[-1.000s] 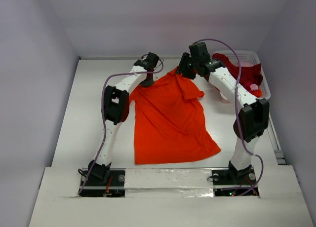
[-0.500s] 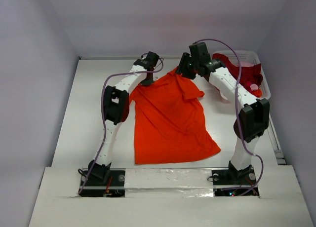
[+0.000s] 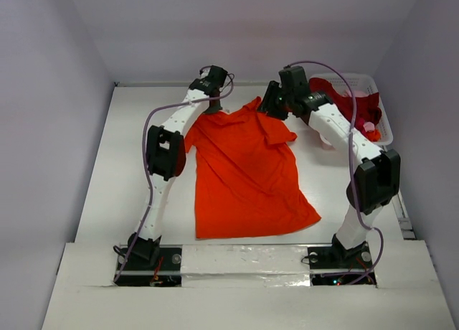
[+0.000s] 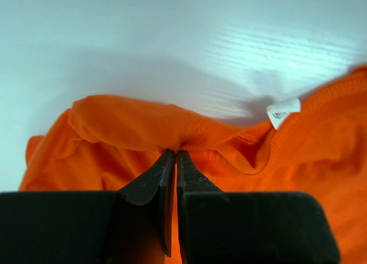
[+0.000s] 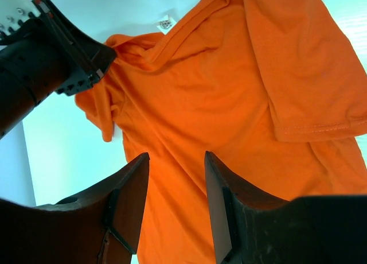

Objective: Fold and stack the t-shirts
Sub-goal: Flatten out the tshirt

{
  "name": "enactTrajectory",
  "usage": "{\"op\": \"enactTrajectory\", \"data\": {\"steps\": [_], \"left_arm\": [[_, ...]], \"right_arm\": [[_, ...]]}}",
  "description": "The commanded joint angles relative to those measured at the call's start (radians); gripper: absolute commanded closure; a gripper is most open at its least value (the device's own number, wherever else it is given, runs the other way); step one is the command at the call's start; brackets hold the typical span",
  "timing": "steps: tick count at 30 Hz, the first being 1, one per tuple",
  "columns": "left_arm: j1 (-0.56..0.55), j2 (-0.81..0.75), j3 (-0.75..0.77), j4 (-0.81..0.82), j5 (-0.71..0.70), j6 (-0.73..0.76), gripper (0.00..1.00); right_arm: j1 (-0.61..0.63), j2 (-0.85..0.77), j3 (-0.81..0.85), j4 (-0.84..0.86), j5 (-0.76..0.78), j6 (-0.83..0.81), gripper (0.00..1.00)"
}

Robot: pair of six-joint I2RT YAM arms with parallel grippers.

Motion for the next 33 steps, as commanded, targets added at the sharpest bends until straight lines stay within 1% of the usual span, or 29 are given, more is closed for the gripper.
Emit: {"op": "enactTrajectory", "data": {"steps": [1, 9, 14, 21, 33], "left_arm": [[0.026, -0.033, 0.008, 0.015, -0.036, -0.024, 1.0], [0.069, -0.012, 0.005, 0.044, -0.049, -0.049, 1.0], [0.078, 0.021, 0.054, 0.046, -0.035, -0.05, 1.0], [0.078, 0.033, 0.059, 0.067, -0.035, -0.07, 1.0], [0.127, 0.053, 0.047, 0.096, -0.027, -0.11, 1.0]], "right_arm": [[-0.004, -0.091, -0.008, 0.04, -0.008, -0.017, 0.51], [-0.004, -0.227, -0.053, 0.025, -0.02, -0.017, 0.51], [-0.004, -0.308, -0.118, 0.03, -0.035, -0.013, 0.51], [-0.004, -0.387, -0.175, 0.033, -0.043, -0.021, 0.51], [-0.004, -0.503, -0.257, 0.027, -0.049, -0.04, 0.51]]}}
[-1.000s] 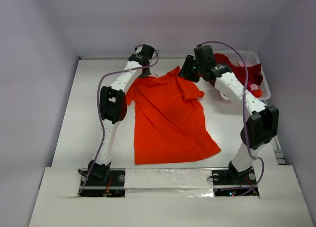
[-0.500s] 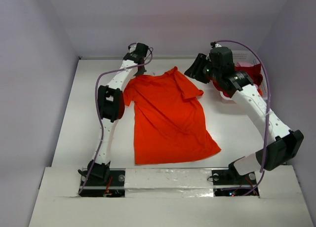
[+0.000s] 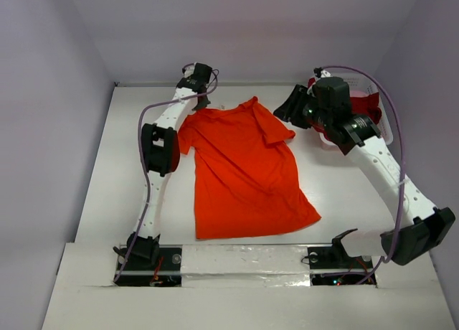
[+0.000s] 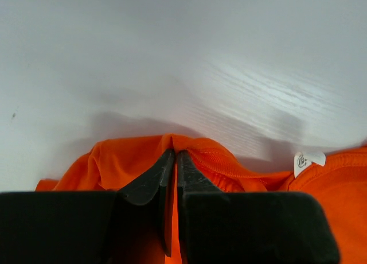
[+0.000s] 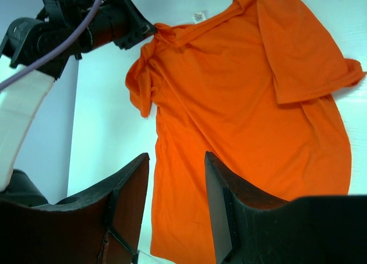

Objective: Fold and stack the t-shirts
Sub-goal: Flatten out the tshirt

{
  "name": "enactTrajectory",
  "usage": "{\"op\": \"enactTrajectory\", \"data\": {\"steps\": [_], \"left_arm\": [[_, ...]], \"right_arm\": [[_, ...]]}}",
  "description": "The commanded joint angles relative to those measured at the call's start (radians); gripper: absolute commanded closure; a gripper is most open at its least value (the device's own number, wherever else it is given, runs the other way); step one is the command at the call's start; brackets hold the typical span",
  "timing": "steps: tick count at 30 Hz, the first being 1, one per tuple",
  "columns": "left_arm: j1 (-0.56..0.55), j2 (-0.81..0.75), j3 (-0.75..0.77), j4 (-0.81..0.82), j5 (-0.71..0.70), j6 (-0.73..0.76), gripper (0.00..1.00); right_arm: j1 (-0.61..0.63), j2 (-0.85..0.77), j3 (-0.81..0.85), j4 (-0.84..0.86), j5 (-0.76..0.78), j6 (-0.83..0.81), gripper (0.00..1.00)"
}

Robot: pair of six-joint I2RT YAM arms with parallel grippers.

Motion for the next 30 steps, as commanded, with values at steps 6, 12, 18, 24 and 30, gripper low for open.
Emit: {"op": "enactTrajectory", "data": {"steps": [6, 12, 18, 24, 30], "left_arm": [[0.042, -0.007, 0.016, 0.038, -0.037, -0.039, 1.0], [0.051, -0.009, 0.016, 0.044, -0.026, -0.062, 1.0], [0.06, -0.018, 0.017, 0.062, -0.006, -0.074, 0.93], [0.08, -0.023, 0.016, 0.076, -0.006, -0.083, 0.63], [0.102, -0.09, -0.066, 0.094, 0.013, -0.126, 0.39]], "right_arm": [[-0.004, -0.108, -0.093, 0.029, -0.022, -0.035, 0.51], [-0.004, -0.147, -0.145, 0.031, -0.024, -0.05, 0.51], [-0.004, -0.14, -0.158, 0.011, 0.002, -0.084, 0.52], [-0.004, -0.142, -0.155, 0.017, -0.008, -0.083, 0.52], [-0.004, -0.121, -0.141, 0.026, -0.013, -0.089, 0.51]]}}
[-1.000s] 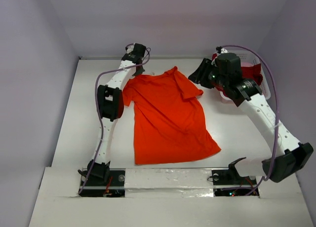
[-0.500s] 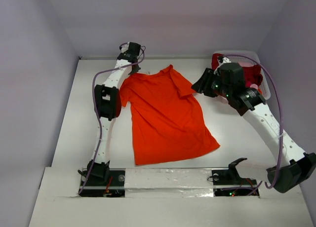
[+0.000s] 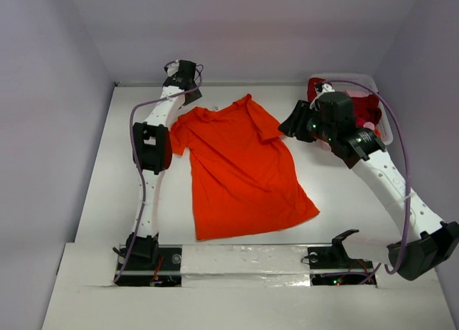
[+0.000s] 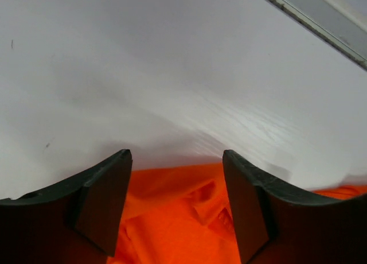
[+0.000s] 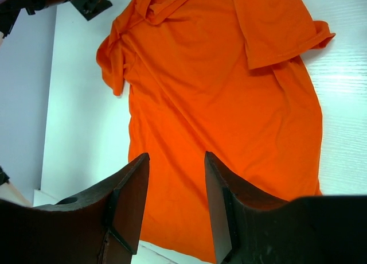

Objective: Fold and stack the t-shirts
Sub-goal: Flatten out the tshirt

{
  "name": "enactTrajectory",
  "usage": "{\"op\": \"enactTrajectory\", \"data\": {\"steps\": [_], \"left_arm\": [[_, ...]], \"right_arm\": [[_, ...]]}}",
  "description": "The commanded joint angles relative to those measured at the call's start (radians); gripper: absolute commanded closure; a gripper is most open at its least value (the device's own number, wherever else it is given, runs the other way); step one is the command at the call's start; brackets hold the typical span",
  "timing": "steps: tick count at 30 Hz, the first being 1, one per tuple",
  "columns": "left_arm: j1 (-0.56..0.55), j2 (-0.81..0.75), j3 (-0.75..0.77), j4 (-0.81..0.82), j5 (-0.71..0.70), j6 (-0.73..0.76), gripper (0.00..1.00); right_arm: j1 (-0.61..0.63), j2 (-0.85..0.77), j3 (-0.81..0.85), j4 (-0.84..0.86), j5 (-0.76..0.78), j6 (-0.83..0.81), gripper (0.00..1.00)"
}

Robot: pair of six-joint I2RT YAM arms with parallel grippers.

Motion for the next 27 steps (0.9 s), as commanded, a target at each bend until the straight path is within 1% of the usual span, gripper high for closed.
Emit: {"op": "enactTrajectory", "data": {"steps": [1, 2, 3, 4, 5, 6, 7, 8, 9, 10, 11, 13, 14, 15, 17, 20, 24, 25, 26, 27], "left_arm": [[0.013, -0.137, -0.091, 0.03, 0.023, -0.045, 0.35], [0.004, -0.162, -0.12, 0.039, 0.058, -0.049, 0.34], [-0.005, -0.188, -0.146, 0.039, 0.066, -0.051, 0.33], [-0.022, -0.214, -0.201, 0.039, 0.069, -0.048, 0.33], [-0.022, -0.266, -0.232, 0.055, 0.087, -0.04, 0.37], [-0.036, -0.288, -0.258, 0.059, 0.104, -0.032, 0.41], [-0.036, -0.314, -0.29, 0.057, 0.121, -0.017, 0.5], [-0.047, -0.318, -0.295, 0.03, 0.15, -0.009, 0.66], [-0.047, -0.32, -0.295, 0.013, 0.173, -0.002, 0.73], [-0.047, -0.32, -0.3, -0.001, 0.193, 0.018, 0.78], [-0.058, -0.323, -0.304, -0.028, 0.221, 0.026, 0.84], [-0.072, -0.338, -0.344, -0.033, 0.226, 0.043, 0.86], [-0.081, -0.358, -0.362, -0.035, 0.227, 0.047, 0.86], [-0.081, -0.372, -0.381, -0.027, 0.233, 0.047, 0.86], [-0.081, -0.41, -0.43, -0.017, 0.243, 0.047, 0.86], [-0.081, -0.435, -0.462, -0.019, 0.261, 0.052, 0.82], [-0.09, -0.432, -0.479, -0.036, 0.264, 0.058, 0.8], [-0.09, -0.444, -0.493, -0.029, 0.259, 0.058, 0.79], [-0.09, -0.449, -0.501, -0.023, 0.256, 0.058, 0.79], [-0.09, -0.452, -0.505, -0.021, 0.255, 0.058, 0.75]], "right_arm": [[-0.004, 0.025, 0.034, 0.028, -0.001, -0.027, 0.51], [-0.004, 0.056, 0.055, 0.016, 0.005, -0.032, 0.51], [-0.004, 0.092, 0.086, -0.029, 0.045, -0.032, 0.51], [-0.004, 0.184, 0.159, -0.055, 0.064, -0.032, 0.52], [-0.004, 0.233, 0.202, -0.081, 0.08, -0.036, 0.62], [-0.004, 0.278, 0.242, -0.109, 0.119, -0.041, 0.67], [-0.004, 0.354, 0.305, -0.107, 0.125, -0.048, 0.76], [-0.004, 0.389, 0.334, -0.106, 0.137, -0.062, 0.8], [-0.004, 0.419, 0.36, -0.091, 0.148, -0.07, 0.83], [-0.004, 0.448, 0.386, -0.086, 0.147, -0.081, 0.86], [-0.004, 0.511, 0.444, -0.086, 0.15, -0.093, 0.89], [-0.004, 0.576, 0.506, -0.107, 0.147, -0.104, 0.91], [-0.004, 0.605, 0.537, -0.118, 0.145, -0.105, 0.95], [-0.004, 0.652, 0.589, -0.132, 0.134, -0.107, 0.96], [-0.004, 0.691, 0.633, -0.139, 0.119, -0.104, 0.96], [-0.004, 0.775, 0.741, -0.184, 0.107, -0.107, 0.94], [-0.004, 0.925, 0.922, -0.331, 0.124, -0.11, 0.91], [-0.004, 0.968, 0.963, -0.348, 0.127, -0.11, 0.88], [-0.004, 0.979, 0.968, -0.356, 0.128, -0.11, 0.85], [-0.004, 0.989, 0.967, -0.359, 0.133, -0.11, 0.81]]}}
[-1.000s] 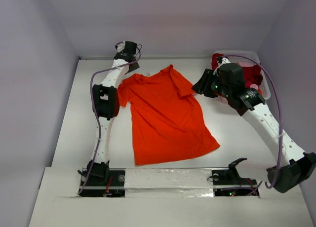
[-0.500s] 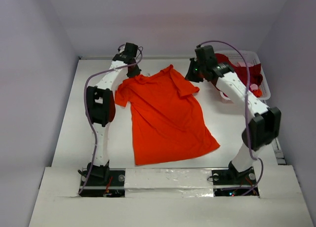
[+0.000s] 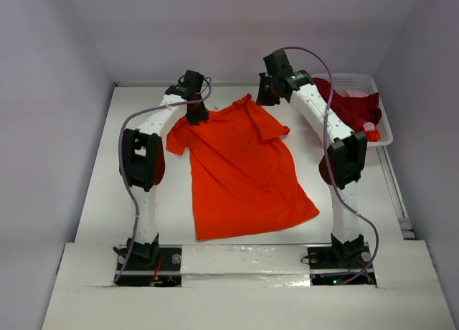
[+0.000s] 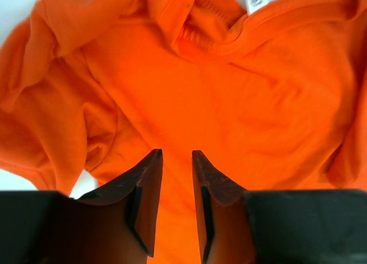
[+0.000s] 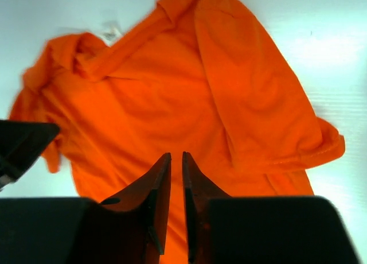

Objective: Fold and stack the t-shirts
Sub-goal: Flatten out the tshirt

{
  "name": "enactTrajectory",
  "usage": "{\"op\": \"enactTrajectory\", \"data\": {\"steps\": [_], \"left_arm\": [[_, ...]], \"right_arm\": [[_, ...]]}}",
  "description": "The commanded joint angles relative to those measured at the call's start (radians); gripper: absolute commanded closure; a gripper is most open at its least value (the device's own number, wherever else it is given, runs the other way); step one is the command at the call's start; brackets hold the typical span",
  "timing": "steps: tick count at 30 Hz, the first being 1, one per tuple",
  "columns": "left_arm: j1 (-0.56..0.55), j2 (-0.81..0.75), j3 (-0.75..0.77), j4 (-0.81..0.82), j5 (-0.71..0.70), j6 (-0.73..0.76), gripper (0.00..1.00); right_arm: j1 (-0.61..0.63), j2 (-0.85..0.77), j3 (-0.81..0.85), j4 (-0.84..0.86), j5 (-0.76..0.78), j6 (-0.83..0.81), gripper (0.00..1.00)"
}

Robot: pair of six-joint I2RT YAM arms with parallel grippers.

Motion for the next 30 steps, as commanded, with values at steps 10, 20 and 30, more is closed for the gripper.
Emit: {"op": "enactTrajectory", "data": {"steps": [10, 20, 30], "left_arm": [[0.004, -0.088, -0.074, -0.02, -0.041, 0.038, 0.65], [0.004, -0.085, -0.097, -0.02, -0.084, 0.054, 0.62], [0.004, -0.114, -0.108, -0.027, -0.052, 0.055, 0.62]], "right_arm": [[-0.004, 0.004, -0.187, -0.03, 0.008, -0.047, 0.77], [-0.004, 0.031, -0.144, -0.045, 0.041, -0.076, 0.72], [-0.004, 0.055, -0.135, -0.032, 0.006, -0.094, 0.62]]}}
